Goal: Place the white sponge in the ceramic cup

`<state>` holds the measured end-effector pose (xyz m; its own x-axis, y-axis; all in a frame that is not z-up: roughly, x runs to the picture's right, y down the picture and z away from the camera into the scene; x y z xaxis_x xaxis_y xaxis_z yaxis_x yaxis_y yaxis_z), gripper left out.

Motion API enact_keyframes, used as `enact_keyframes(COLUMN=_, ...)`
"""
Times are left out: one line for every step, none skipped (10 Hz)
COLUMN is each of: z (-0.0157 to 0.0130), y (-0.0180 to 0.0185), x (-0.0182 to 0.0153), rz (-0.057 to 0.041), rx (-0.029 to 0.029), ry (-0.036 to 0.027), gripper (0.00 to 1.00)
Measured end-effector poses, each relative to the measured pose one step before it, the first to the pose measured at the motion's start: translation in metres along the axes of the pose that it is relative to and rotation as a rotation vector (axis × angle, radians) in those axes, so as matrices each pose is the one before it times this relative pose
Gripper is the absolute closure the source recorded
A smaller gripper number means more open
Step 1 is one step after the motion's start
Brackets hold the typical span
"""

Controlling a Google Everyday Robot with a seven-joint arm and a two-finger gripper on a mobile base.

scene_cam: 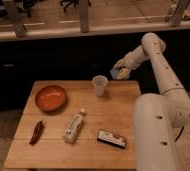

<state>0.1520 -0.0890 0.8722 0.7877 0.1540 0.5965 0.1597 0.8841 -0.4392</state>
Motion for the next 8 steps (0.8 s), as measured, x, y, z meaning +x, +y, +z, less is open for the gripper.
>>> enact_keyframes(z=0.00257, y=0.00171, x=-0.00625, rz=-0.01253, rx=-0.01051, ry=-0.00930, gripper=1.00)
enact_keyframes(z=0.00349, y=0.00324, x=-0.00578, rz=-0.01008, rx=-0.01886, ry=-0.01756, gripper=1.00)
enact_keyframes(z=0.00215, y=0.00122, x=-0.00263, rz=-0.00534, rx=-0.00945, ry=-0.00755, gripper=1.00)
enact_keyframes(z=0.00289, y=0.00157, x=-0.00338, rz=-0.00757, rx=-0.01063, ry=-0.00935, gripper=1.00)
enact_keyframes(z=0.00337, y=0.00141, x=-0.00478, rz=-0.00990, rx=-0.01255, ry=-0.01072, gripper=1.00)
enact_keyframes(z=0.00180, y=0.00051, x=-0.00385, rz=-0.00753, rx=-0.00666, ry=-0.01022, gripper=1.00)
enact_keyframes(z=0.00054, y=0.00034, x=-0.00407, rz=-0.00751, rx=-0.00612, ry=-0.01041, gripper=1.00)
enact_keyframes(z=0.00217, y=0.00128, x=-0.00444, rz=-0.00886, rx=-0.00994, ry=-0.01430, gripper=1.00)
